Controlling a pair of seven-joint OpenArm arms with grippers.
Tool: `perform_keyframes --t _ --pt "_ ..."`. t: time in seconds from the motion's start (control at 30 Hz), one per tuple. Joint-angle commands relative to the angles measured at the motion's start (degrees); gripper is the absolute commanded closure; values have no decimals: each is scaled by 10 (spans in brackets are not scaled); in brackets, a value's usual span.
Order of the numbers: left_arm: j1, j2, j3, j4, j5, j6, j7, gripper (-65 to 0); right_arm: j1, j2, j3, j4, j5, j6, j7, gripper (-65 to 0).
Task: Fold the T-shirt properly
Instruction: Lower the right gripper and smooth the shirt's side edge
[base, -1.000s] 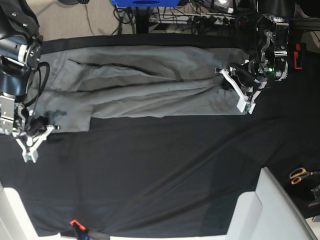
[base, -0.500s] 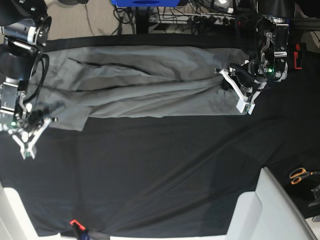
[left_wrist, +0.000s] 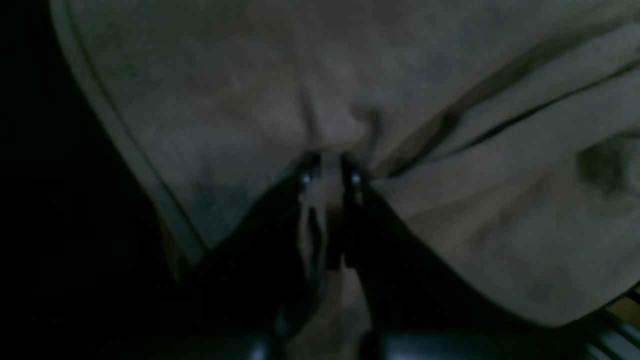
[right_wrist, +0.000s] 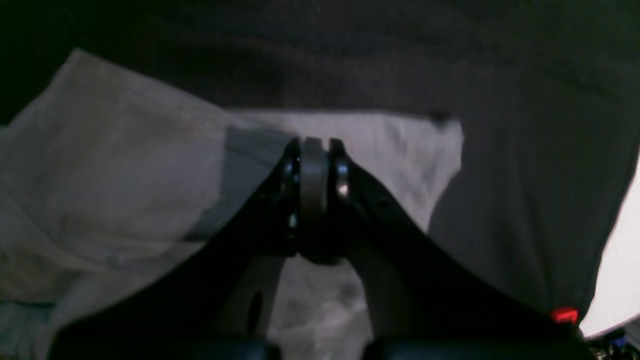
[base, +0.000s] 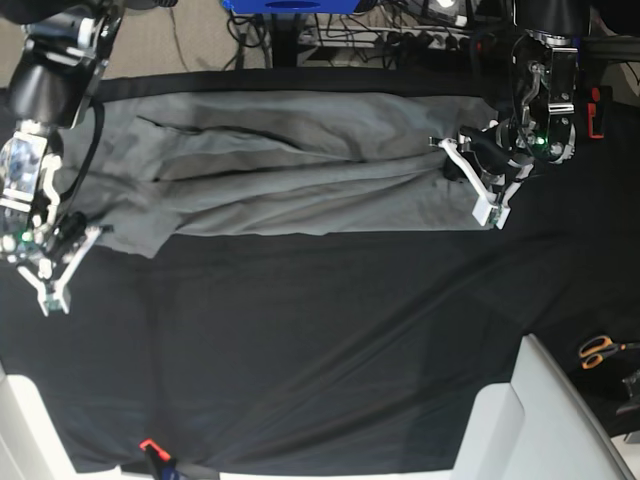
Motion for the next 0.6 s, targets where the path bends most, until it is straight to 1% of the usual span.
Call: perform_keyframes --t 0.0,0.03,0.13,0.27,0.57 --pt "3 1 4 0 4 -4 24 0 -3 4 3 25 2 0 -5 0" --pt "4 1 3 1 4 -4 24 0 -14 4 3 44 2 0 -16 0" --pt "6 -1 3 2 4 -4 24 0 -46 -14 3 93 2 0 -44 0" --pt "8 -1 3 2 4 -4 24 0 -86 -21 3 146 2 0 -62 0" --pt "9 -2 6 2 5 -4 24 0 -149 -52 3 203 2 0 -66 0"
